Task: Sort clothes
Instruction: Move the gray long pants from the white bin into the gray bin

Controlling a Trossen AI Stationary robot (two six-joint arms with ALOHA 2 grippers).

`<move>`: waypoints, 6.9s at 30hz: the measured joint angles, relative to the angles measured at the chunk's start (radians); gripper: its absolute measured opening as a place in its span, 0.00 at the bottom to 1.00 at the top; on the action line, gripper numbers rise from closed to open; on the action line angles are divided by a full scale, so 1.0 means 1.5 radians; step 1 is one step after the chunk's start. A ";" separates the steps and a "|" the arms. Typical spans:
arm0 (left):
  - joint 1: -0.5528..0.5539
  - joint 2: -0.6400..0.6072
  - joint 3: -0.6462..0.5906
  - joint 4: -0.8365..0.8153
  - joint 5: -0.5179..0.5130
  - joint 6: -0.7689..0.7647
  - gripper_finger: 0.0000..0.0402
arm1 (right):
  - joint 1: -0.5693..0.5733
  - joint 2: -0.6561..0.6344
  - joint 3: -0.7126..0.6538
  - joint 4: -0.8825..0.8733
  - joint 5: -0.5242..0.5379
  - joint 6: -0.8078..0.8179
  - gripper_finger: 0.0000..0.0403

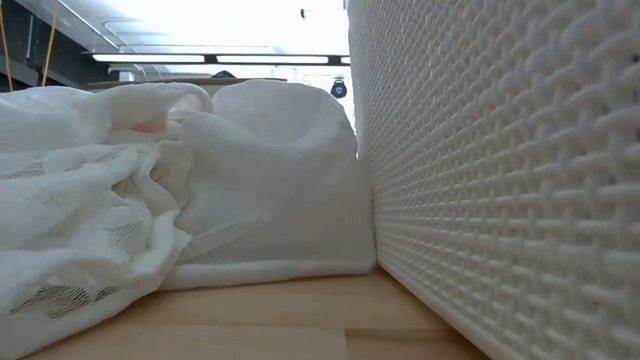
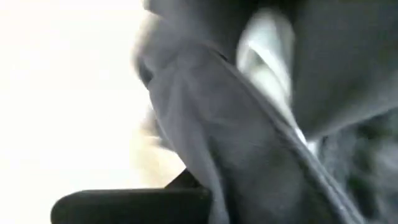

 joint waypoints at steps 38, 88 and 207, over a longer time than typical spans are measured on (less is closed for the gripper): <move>0.000 -0.028 0.029 0.546 -0.039 -0.135 0.74 | -0.645 0.220 0.133 1.594 -0.095 -0.310 0.00; 0.000 -0.030 0.029 0.424 -0.044 -0.133 0.74 | -0.536 0.293 -0.035 0.481 -0.200 -0.493 0.35; 0.000 -0.018 0.029 0.374 -0.042 -0.150 0.74 | -0.497 0.472 0.120 0.478 -0.242 -0.248 0.00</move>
